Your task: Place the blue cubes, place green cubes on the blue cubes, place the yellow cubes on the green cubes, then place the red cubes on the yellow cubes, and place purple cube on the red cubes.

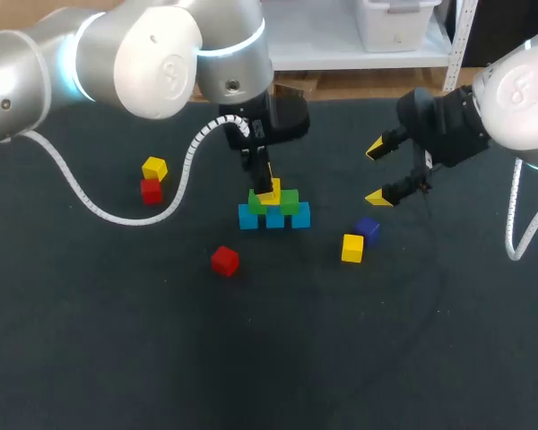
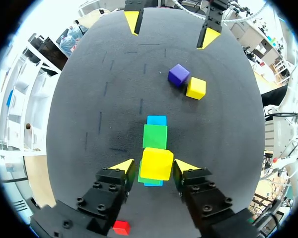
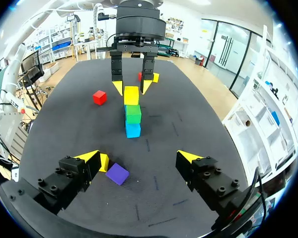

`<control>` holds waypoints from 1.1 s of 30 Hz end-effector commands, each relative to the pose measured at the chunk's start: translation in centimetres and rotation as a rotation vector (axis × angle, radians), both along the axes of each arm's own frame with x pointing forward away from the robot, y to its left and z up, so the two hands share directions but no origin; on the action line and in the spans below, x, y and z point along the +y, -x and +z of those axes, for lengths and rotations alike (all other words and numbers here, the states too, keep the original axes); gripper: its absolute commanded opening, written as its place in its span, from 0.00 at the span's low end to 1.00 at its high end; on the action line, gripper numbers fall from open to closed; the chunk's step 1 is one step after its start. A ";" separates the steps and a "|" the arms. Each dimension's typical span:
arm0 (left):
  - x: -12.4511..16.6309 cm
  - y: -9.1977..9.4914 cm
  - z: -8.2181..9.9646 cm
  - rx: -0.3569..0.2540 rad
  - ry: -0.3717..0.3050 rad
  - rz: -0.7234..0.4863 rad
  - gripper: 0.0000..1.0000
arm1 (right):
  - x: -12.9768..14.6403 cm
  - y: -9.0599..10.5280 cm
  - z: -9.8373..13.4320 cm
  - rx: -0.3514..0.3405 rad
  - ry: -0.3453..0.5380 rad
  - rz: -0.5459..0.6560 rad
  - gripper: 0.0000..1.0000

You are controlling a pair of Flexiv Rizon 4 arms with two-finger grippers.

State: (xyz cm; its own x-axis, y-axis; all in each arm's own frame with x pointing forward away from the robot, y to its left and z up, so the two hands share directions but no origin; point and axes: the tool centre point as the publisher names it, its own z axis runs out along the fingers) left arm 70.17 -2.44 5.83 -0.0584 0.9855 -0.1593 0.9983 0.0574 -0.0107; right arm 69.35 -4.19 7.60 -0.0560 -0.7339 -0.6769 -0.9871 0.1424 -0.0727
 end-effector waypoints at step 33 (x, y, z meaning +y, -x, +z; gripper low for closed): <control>-0.4 -0.4 0.1 0.004 0.007 -0.007 0.16 | 0.0 0.0 0.0 -0.001 -0.003 0.001 1.00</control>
